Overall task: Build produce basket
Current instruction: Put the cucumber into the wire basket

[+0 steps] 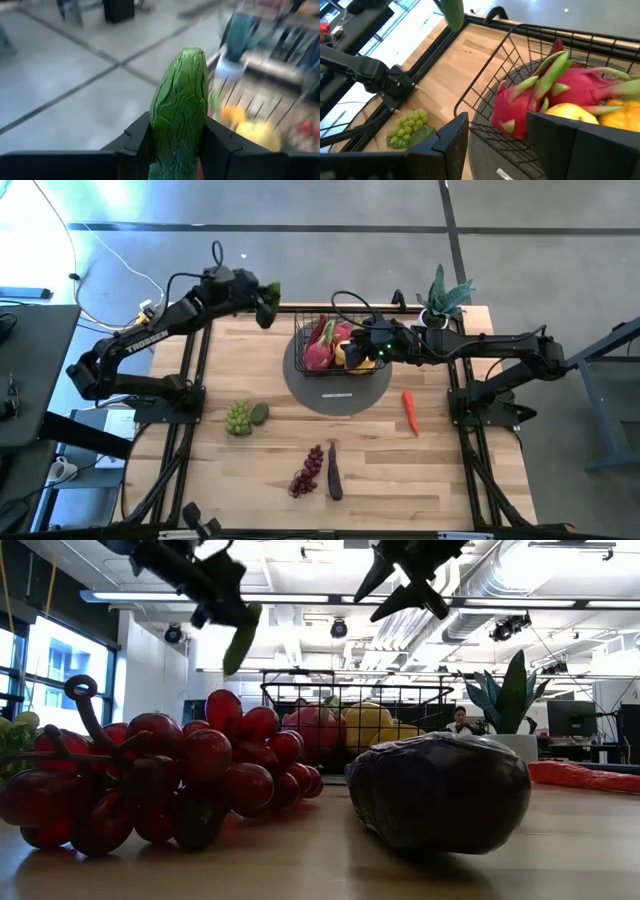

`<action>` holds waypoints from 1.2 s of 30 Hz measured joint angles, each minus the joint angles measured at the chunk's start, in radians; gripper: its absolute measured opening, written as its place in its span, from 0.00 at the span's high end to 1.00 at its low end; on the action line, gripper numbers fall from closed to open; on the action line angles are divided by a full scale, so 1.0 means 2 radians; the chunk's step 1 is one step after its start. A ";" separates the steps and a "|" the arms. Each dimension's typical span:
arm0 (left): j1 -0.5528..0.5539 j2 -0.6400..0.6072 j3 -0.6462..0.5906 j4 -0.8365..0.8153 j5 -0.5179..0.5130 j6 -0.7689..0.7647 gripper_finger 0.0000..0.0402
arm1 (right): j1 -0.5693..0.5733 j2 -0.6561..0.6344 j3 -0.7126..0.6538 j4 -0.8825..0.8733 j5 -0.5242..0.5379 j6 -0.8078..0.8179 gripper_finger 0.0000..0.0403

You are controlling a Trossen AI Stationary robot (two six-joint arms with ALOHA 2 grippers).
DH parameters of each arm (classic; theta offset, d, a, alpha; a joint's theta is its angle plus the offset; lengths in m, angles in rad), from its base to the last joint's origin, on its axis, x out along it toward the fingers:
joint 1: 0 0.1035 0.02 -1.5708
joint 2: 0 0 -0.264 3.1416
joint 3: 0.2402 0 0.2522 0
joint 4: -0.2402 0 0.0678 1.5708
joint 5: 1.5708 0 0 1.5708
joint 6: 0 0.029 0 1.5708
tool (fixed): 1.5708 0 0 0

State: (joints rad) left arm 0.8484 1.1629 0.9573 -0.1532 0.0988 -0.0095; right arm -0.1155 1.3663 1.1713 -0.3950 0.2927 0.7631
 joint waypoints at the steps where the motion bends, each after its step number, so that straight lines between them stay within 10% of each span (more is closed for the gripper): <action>1: -0.001 0.000 0.000 0.018 0.005 -0.007 0.73 | 0.001 0.000 0.000 0.000 -0.004 0.000 0.55; 36: -0.078 0.205 0.000 0.232 0.020 -0.033 0.69 | 0.021 0.000 0.000 -0.028 -0.015 0.037 0.55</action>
State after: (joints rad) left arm 0.6930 1.5728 0.9577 0.3113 0.1383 -0.0746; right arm -0.0737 1.3663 1.1713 -0.4501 0.2620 0.8375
